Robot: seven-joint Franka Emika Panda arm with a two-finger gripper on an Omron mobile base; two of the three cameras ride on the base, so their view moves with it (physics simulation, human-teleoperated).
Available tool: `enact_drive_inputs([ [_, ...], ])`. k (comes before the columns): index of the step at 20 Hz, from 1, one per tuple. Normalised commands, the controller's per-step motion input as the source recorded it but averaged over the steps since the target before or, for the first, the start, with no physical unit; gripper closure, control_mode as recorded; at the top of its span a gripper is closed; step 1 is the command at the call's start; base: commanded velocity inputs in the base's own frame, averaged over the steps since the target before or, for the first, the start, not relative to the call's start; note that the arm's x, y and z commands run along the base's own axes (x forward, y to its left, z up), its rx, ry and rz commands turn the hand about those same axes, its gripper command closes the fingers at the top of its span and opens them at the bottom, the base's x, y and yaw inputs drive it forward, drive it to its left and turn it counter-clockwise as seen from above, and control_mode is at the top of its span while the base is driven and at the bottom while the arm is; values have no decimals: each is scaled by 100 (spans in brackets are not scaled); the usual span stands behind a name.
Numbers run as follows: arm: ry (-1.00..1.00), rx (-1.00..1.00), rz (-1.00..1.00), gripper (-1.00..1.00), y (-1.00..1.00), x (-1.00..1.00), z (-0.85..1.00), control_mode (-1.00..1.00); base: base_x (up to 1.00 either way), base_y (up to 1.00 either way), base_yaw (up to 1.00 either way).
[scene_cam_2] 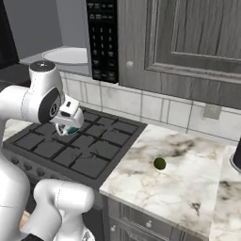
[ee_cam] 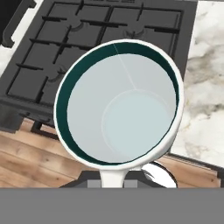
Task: Pick the mug from the counter and place it inside the microwave. Then close the microwave.
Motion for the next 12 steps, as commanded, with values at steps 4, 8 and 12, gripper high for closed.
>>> enact_drive_inputs([
  [4, 0, 0, 0, 100, 0, 0, 0, 100, -24, 67, -7],
  [8, 0, 0, 0, 100, 0, 0, 0, 100, -68, 59, -10],
  [12, 0, 0, 0, 100, 0, 0, 0, 100, -24, 35, -16],
])
